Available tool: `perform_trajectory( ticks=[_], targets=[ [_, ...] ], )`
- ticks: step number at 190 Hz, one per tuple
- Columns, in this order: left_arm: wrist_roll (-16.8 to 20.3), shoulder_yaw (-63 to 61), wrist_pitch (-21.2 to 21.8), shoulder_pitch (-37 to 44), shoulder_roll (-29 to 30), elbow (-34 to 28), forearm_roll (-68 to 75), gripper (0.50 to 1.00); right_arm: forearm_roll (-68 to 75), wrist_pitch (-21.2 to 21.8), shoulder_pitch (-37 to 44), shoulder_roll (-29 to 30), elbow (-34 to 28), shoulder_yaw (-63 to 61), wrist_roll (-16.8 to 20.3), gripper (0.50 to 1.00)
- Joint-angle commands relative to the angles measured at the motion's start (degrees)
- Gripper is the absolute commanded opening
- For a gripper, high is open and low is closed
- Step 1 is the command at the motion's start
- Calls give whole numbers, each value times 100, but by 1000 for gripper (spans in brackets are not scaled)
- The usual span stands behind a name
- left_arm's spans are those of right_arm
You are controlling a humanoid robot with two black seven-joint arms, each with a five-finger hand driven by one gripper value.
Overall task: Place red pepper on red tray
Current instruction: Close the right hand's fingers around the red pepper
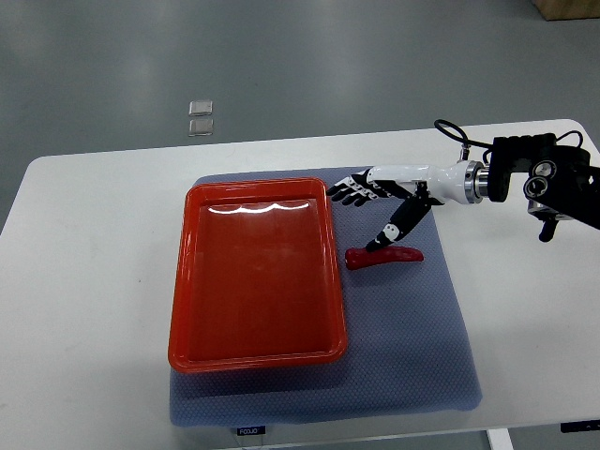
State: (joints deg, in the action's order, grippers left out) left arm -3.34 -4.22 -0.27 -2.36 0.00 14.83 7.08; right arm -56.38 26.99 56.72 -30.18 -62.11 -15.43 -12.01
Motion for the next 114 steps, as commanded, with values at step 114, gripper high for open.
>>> perform_trajectory(
  ticks=[114],
  targets=[
    [0,0,0,-2,0,-6,-5,1000,-910,-1003,-293,241,-73,524,-12,909]
  ],
)
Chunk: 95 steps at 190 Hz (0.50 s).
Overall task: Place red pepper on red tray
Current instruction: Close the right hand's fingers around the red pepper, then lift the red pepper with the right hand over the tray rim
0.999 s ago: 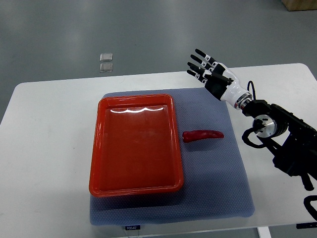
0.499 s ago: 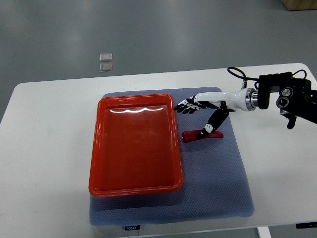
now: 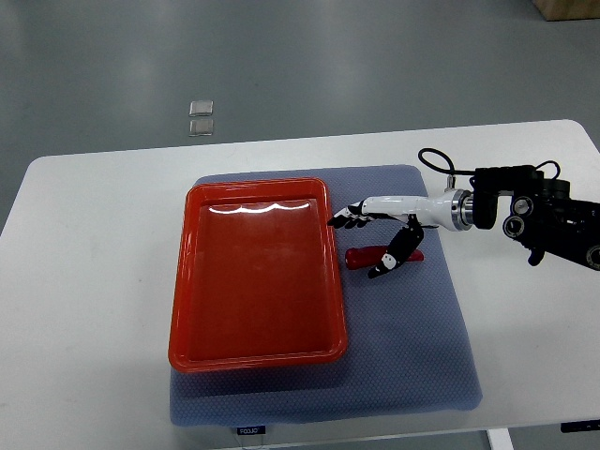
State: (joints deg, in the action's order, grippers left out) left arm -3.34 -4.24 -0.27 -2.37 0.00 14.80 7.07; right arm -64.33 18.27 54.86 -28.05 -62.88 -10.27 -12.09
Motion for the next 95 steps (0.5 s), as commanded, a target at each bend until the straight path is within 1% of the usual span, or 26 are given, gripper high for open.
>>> perform_trajectory(
  ticks=[1,26,37,52,78,95],
  targets=[
    [0,2,0,0,0,-3,-4,1000,-115,-130,-107,28,4,7,-4,909],
    [0,2,0,0,0,6,-4,1000,-176,-280,-204,54,66,7,-12,897],
    [0,2,0,0,0,-3,-4,1000,-185,-332,-230,63,83,16,-12,872],
    [0,2,0,0,0,-3,-4,1000,-220,-376,-239,63,110,51,-21,858],
    [0,2,0,0,0,-3,-4,1000,-414,-552,-230,63,198,200,-39,817],
    [0,2,0,0,0,-3,-4,1000,-458,-561,-239,63,224,227,-56,791]
  ],
)
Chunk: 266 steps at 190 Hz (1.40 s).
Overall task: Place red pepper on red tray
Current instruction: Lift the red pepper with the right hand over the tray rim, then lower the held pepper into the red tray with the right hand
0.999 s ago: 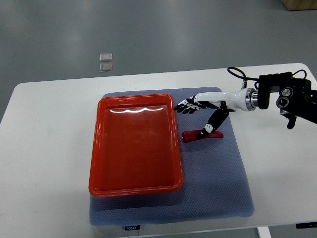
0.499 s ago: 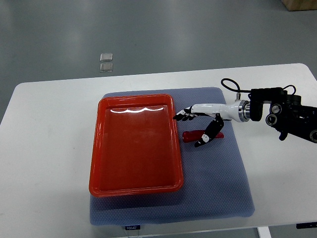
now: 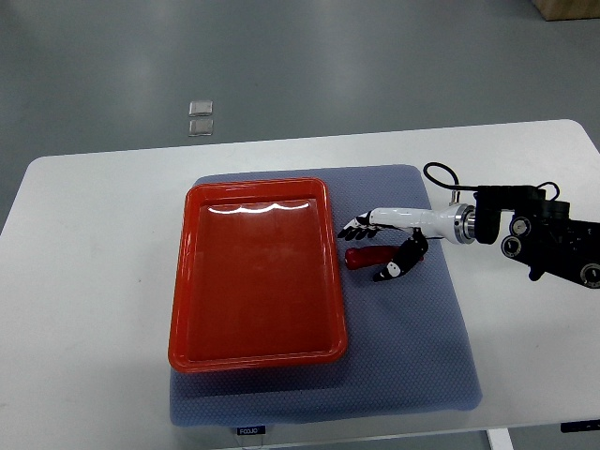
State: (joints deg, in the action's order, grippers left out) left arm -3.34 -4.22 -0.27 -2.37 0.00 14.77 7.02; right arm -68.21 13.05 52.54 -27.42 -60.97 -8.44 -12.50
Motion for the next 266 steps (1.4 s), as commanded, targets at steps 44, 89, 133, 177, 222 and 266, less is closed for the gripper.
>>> perform_trajectory(
  ticks=[44,89,133,177,222,266],
  targets=[
    [0,0,0,0,0,0,1,1000,-263,-92,-34,0,94,132,-16,619],
    [0,9,0,0,0,0,1,1000,-342,-109,10,-44,103,203,-24,500],
    [0,9,0,9,0,0,1,1000,-289,-109,221,-202,94,168,-33,500],
    [0,0,0,9,0,9,1,1000,-70,-57,845,-361,33,106,-33,500],
    [0,0,0,0,0,9,1,1000,528,5,1548,8,51,203,-25,500],
    [0,0,0,0,0,18,9,1000,678,-109,1715,1151,604,545,-16,500]
  ],
)
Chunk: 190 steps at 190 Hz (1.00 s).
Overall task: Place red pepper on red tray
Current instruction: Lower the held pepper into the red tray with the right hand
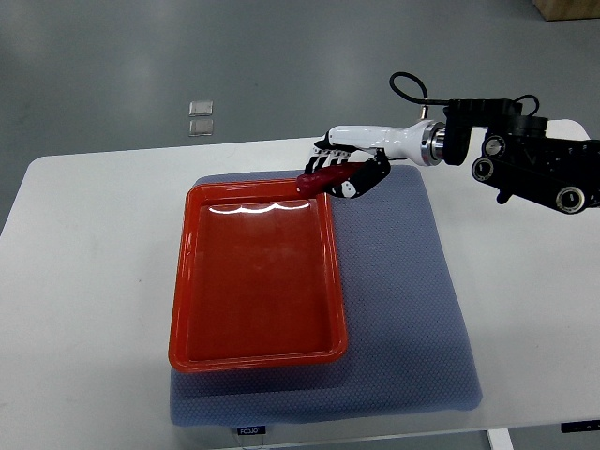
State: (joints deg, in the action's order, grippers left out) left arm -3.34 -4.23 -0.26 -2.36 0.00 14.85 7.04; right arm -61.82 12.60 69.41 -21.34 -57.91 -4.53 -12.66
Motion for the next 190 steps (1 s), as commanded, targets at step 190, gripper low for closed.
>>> perform_trajectory(
  ticks=[190],
  targets=[
    [-9,-7,0,-1,0,9,8,1000,21,-917,-578,2134,1563,822,-8,500]
  ],
)
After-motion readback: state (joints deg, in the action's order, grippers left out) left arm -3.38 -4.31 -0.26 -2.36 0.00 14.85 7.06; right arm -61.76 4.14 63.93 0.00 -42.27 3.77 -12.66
